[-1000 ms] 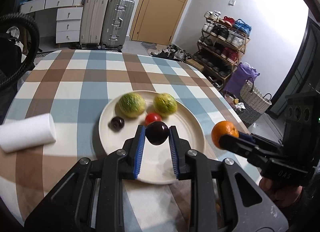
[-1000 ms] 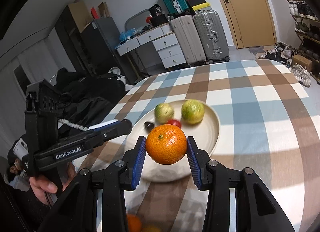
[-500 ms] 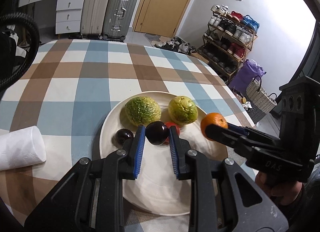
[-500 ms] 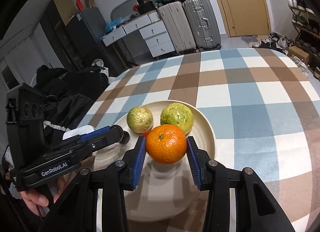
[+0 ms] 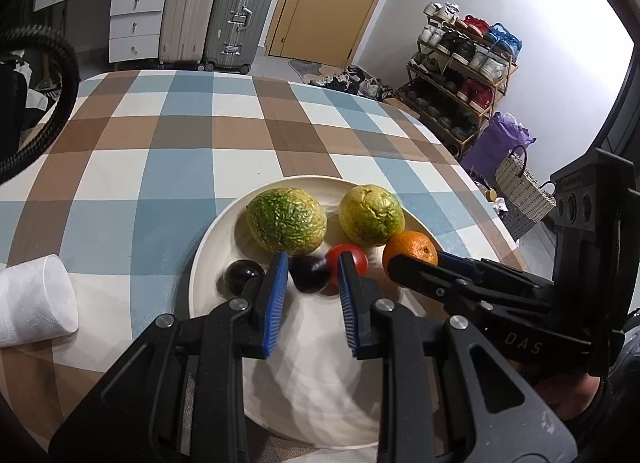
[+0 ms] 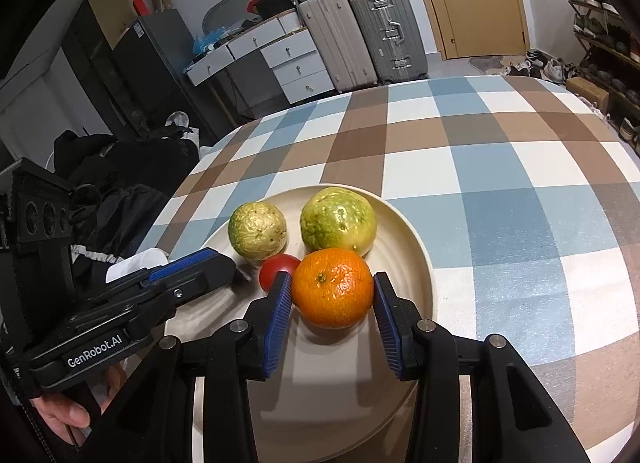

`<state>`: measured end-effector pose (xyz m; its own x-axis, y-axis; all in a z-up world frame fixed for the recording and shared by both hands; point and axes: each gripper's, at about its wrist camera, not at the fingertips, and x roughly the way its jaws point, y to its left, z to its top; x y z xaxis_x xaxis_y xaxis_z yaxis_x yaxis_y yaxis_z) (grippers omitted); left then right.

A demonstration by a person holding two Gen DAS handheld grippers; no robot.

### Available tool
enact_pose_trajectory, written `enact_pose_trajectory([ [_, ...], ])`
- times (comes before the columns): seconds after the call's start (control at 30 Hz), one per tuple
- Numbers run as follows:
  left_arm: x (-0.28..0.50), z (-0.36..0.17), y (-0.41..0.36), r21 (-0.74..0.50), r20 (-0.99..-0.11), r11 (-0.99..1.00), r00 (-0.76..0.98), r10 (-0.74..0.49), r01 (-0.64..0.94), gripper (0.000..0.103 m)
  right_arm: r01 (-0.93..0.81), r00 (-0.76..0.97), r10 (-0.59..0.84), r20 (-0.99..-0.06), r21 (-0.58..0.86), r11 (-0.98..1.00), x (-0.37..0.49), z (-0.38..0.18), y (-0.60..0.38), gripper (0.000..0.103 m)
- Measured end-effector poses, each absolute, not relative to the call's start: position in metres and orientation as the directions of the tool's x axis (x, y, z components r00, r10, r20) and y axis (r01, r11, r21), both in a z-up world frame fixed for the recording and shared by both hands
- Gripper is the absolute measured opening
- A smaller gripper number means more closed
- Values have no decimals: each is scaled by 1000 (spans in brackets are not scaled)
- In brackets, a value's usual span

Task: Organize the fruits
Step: 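Open both tools on the plate and withdraw toward the loose fruit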

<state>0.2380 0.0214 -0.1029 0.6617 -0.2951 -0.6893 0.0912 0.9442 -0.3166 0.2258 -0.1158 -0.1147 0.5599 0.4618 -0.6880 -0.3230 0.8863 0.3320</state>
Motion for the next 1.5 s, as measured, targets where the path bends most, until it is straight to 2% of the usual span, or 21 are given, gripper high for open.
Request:
enact_pose_trajectory([
  [0.1, 238, -101, 18, -301, -699, 949, 656, -285, 91, 25, -323, 571, 463, -678, 332, 886, 223, -111, -118, 47],
  [0.17, 235, -98, 18, -302, -697, 949, 659, -284, 89, 29, -312, 592, 457, -664, 335, 889, 218, -106, -122, 61],
  [0.23, 229, -93, 17, -297, -691, 951, 668, -277, 87, 32, -311, 606, 458, -650, 336, 889, 213, -101, -124, 68],
  [0.33, 219, -84, 18, -295, -678, 952, 684, -269, 82, 44, -315, 627, 463, -626, 340, 886, 201, -89, -130, 71],
  [0.47, 201, -71, 17, -283, -666, 956, 702, -251, 73, 54, -320, 659, 458, -597, 329, 888, 180, -74, -136, 80],
  [0.57, 185, -60, 16, -268, -662, 961, 713, -230, 61, 66, -316, 682, 451, -576, 325, 891, 161, -62, -143, 87],
  [0.63, 171, -52, 16, -262, -652, 964, 727, -216, 51, 75, -313, 697, 448, -560, 325, 892, 149, -56, -148, 87],
  [0.8, 139, -35, 16, -250, -633, 968, 750, -190, 34, 83, -307, 739, 429, -520, 306, 901, 116, -40, -159, 93],
  [0.87, 127, -30, 15, -245, -632, 969, 754, -180, 26, 84, -307, 752, 423, -505, 300, 903, 106, -36, -162, 99],
  [1.1, 85, -19, 11, -230, -623, 973, 766, -160, 17, 85, -321, 786, 407, -465, 254, 912, 63, -27, -166, 103],
  [1.2, 69, -17, 11, -231, -618, 973, 770, -157, 12, 90, -322, 799, 395, -454, 232, 918, 47, -26, -166, 103],
  [1.3, 52, -15, 11, -231, -607, 973, 780, -153, 11, 102, -319, 808, 389, -442, 226, 920, 32, -27, -168, 103],
  [1.5, 23, -21, 5, -229, -609, 973, 777, -158, 18, 102, -322, 808, 391, -441, 226, 920, 5, -36, -168, 103],
])
